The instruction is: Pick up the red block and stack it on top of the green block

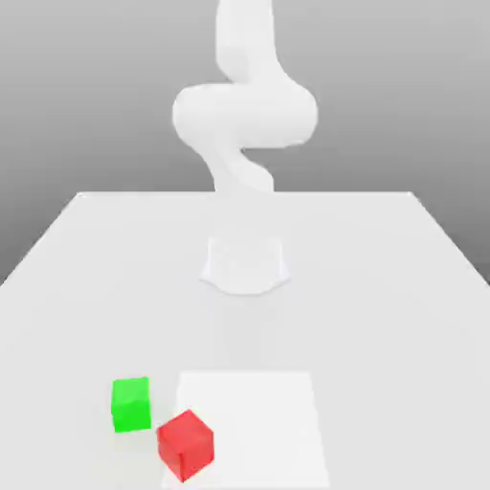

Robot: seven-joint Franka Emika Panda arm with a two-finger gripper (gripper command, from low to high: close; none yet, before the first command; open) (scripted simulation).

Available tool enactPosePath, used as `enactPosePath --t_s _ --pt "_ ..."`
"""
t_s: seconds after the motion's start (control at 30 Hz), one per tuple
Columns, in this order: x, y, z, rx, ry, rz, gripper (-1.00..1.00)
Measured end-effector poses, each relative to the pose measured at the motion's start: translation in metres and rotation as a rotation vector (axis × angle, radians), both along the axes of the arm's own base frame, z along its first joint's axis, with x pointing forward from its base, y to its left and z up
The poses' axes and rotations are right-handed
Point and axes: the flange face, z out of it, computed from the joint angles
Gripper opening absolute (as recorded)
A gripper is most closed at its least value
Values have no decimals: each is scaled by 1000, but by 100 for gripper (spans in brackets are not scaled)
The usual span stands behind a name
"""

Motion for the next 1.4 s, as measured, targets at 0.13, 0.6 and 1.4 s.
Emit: enactPosePath --t_s 0.13,0.6,1.4 --pt "48 -10 -71 33 119 -124 0" --pt "105 -63 -340 199 497 -530 0" --pt "78 -72 -469 315 671 -721 -100"
